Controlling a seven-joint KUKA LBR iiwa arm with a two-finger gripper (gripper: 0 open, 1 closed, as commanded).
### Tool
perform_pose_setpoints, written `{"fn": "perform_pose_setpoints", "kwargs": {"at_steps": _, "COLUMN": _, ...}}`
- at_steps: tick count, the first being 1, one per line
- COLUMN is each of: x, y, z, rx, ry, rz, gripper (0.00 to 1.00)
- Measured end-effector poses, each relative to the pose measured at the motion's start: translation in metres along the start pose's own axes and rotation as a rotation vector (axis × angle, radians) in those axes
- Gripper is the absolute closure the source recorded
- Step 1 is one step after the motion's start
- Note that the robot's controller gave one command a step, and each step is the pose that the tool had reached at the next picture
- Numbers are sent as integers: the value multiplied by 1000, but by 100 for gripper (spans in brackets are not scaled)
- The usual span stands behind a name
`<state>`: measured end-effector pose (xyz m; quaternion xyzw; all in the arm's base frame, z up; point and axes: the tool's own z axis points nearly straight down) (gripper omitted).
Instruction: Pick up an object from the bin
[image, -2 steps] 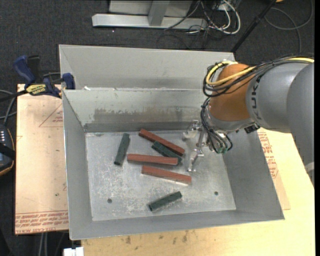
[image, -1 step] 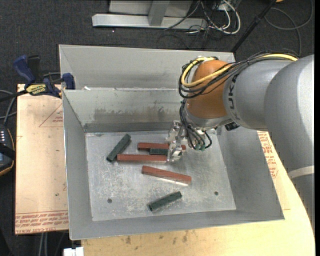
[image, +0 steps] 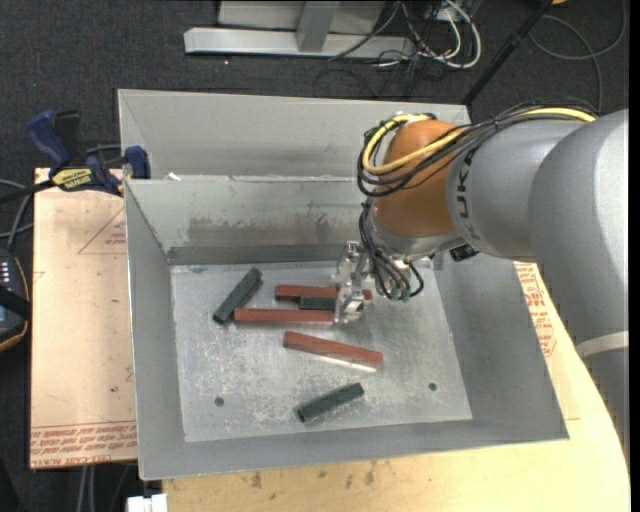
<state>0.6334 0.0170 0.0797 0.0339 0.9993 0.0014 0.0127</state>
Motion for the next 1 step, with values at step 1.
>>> {"fn": "perform_pose_setpoints", "kwargs": {"at_steps": 1, "x": -8, "y": -34, "z": -194, "rx": 3, "ry": 20, "rz": 6, "gripper": 100}}
